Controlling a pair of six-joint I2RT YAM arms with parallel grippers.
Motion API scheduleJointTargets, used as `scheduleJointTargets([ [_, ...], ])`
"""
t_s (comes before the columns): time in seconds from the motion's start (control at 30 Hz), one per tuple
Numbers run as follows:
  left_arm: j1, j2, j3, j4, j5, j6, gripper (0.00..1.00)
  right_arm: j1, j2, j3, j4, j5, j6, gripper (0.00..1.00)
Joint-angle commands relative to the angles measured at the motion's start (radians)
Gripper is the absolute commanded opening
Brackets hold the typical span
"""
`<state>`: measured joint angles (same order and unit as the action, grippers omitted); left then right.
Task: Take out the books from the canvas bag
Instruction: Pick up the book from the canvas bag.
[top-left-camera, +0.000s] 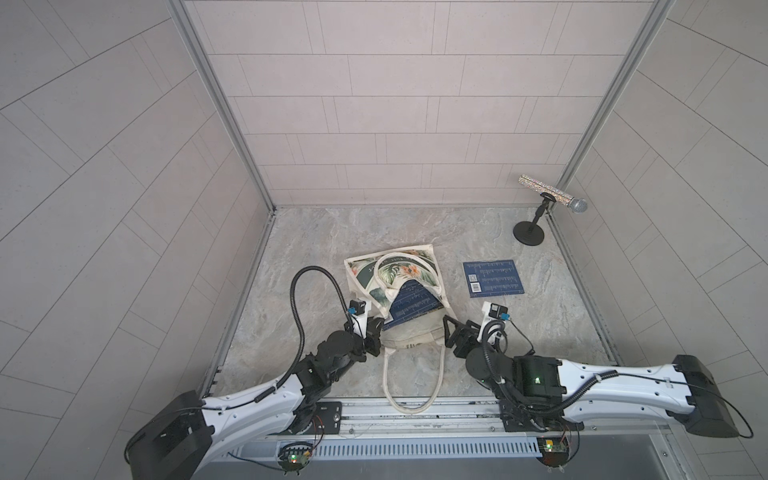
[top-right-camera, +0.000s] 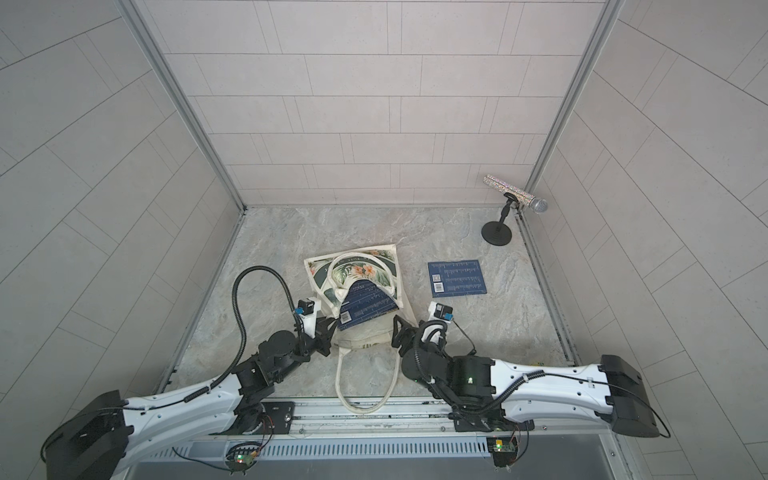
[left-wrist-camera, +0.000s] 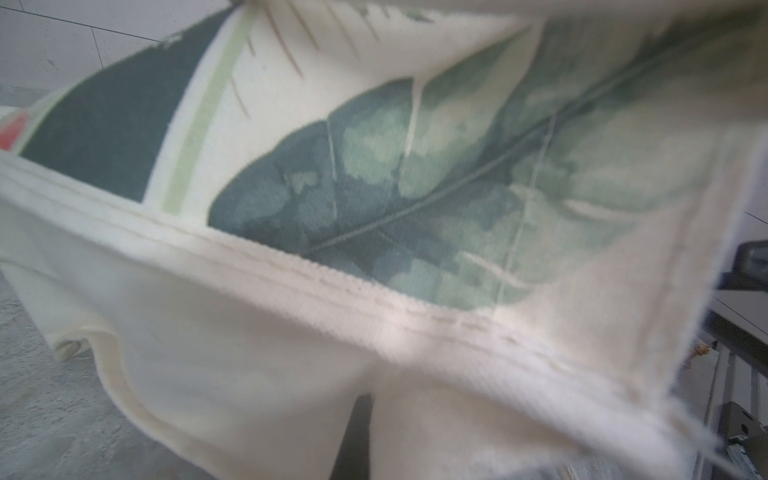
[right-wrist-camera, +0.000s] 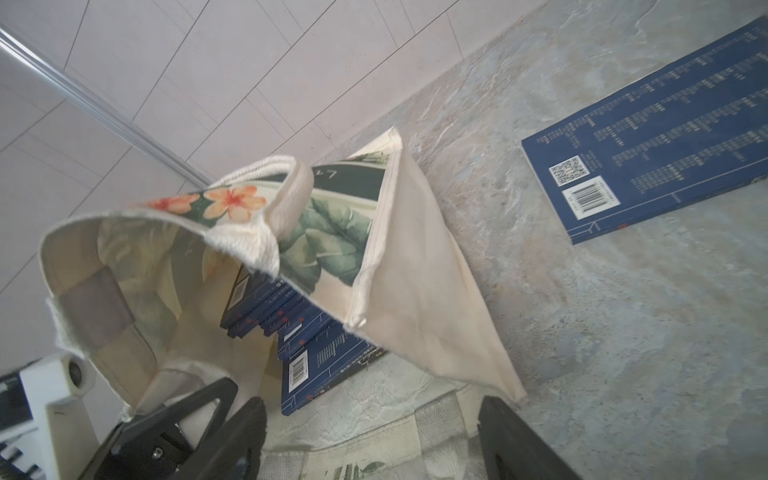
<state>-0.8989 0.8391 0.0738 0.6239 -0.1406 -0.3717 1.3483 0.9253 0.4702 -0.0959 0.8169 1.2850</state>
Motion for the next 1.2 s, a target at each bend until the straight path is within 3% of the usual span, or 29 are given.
scheduleJointTargets([
  [0.0,-0.005,-0.014,0.013,0.116,0.071,0.018,0.00,0.011,0.135,0.053,0.148,0.001,-0.039,0.82],
  [0.27,-0.006,-0.100,-0.018,0.117,0.090,0.039,0.00,-0.026,0.480,0.223,0.309,-0.154,-0.150,0.82],
  [0.47,-0.006,-0.175,-0.024,0.058,0.108,0.069,0.00,-0.185,0.609,0.301,0.384,-0.424,-0.168,0.80],
  [0.6,-0.006,-0.166,-0.023,0.058,0.110,0.071,0.00,-0.209,0.633,0.372,0.342,-0.369,-0.286,0.81],
  [0.8,-0.006,-0.118,-0.014,0.086,0.141,0.076,0.00,-0.335,0.690,0.411,0.331,-0.471,-0.228,0.78],
  [0.97,-0.005,-0.114,-0.015,0.091,0.145,0.079,0.00,-0.356,0.701,0.468,0.231,-0.390,-0.230,0.78],
  [1.17,-0.006,-0.130,-0.025,0.101,0.120,0.071,0.00,-0.408,0.720,0.423,0.284,-0.453,-0.156,0.72],
])
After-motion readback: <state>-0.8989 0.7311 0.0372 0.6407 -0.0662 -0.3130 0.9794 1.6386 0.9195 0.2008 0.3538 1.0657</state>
